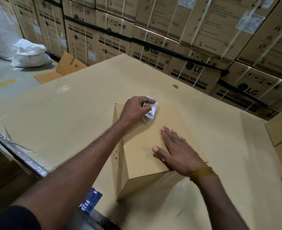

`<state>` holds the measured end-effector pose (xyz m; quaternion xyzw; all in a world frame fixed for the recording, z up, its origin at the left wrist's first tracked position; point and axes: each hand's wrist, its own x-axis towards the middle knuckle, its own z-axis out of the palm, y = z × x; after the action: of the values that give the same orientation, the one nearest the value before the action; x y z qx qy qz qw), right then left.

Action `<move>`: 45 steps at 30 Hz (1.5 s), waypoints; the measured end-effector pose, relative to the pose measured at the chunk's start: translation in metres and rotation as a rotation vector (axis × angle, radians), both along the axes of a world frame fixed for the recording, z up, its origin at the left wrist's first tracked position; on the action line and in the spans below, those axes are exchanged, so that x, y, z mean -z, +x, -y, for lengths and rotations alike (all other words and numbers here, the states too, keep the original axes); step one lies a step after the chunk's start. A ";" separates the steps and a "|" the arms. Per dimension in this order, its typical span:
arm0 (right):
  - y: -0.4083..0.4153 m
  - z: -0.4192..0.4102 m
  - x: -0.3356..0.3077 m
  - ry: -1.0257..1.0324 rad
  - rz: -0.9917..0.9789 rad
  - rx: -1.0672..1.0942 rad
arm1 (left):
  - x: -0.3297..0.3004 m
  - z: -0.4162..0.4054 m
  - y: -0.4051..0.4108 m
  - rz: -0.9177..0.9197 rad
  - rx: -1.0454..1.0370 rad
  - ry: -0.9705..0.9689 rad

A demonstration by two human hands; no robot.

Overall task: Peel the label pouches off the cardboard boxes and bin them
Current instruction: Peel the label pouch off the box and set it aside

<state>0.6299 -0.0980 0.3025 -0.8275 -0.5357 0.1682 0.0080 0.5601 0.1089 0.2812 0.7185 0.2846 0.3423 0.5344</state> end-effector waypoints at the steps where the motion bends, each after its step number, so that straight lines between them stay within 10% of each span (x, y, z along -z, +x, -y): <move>1: -0.001 -0.011 0.003 0.017 0.011 0.019 | 0.000 -0.001 0.001 -0.006 -0.002 0.008; 45: 0.003 -0.032 0.004 0.028 -0.044 -0.018 | 0.001 0.001 -0.002 -0.012 0.049 0.002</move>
<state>0.6327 -0.0656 0.2985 -0.8185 -0.5452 0.1790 0.0297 0.5583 0.1080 0.2806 0.7279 0.2696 0.3252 0.5401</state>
